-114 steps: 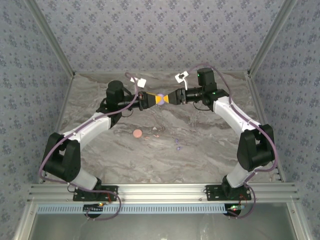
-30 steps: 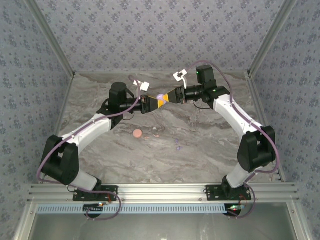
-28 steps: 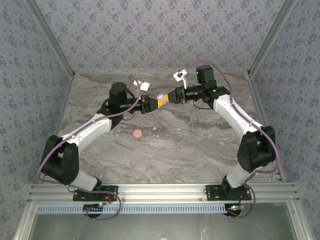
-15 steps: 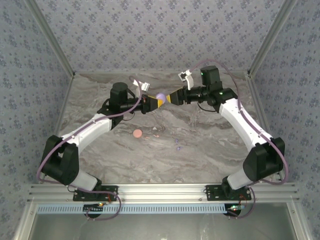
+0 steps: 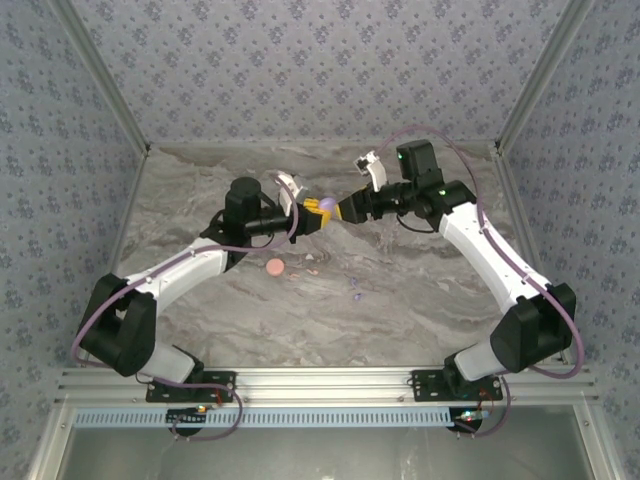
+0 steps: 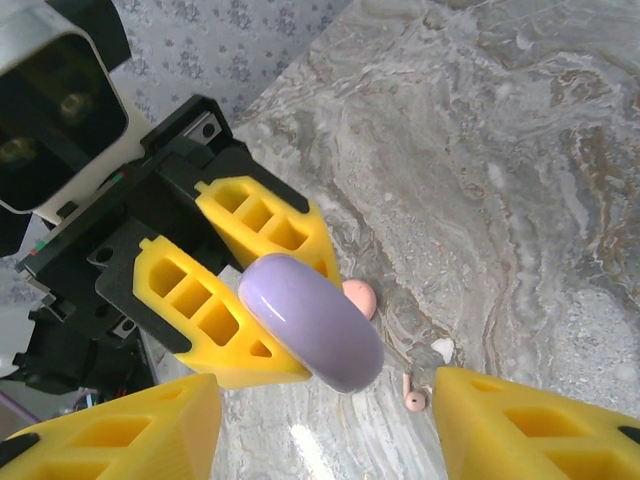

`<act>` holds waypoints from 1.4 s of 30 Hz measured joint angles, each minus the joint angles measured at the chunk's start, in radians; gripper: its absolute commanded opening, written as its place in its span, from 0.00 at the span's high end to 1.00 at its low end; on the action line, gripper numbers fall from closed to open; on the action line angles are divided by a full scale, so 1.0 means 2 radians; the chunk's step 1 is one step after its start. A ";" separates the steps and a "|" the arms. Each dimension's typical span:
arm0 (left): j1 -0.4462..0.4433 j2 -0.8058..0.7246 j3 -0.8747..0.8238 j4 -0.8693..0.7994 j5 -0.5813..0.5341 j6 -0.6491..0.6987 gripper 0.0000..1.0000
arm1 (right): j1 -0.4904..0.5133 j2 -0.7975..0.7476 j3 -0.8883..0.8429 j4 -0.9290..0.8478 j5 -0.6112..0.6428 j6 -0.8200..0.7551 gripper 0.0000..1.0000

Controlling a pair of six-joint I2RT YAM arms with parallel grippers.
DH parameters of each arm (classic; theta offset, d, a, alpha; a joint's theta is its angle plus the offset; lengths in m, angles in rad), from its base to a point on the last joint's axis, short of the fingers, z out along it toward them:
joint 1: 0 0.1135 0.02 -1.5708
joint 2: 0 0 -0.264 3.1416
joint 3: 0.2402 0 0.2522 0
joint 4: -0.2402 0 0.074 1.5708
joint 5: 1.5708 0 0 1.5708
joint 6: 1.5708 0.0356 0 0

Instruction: Insert wireless bluetooth earbuds into charging case

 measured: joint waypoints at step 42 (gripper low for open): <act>-0.019 -0.009 -0.006 -0.015 0.020 0.042 0.83 | -0.007 -0.002 0.001 -0.005 0.071 0.015 0.40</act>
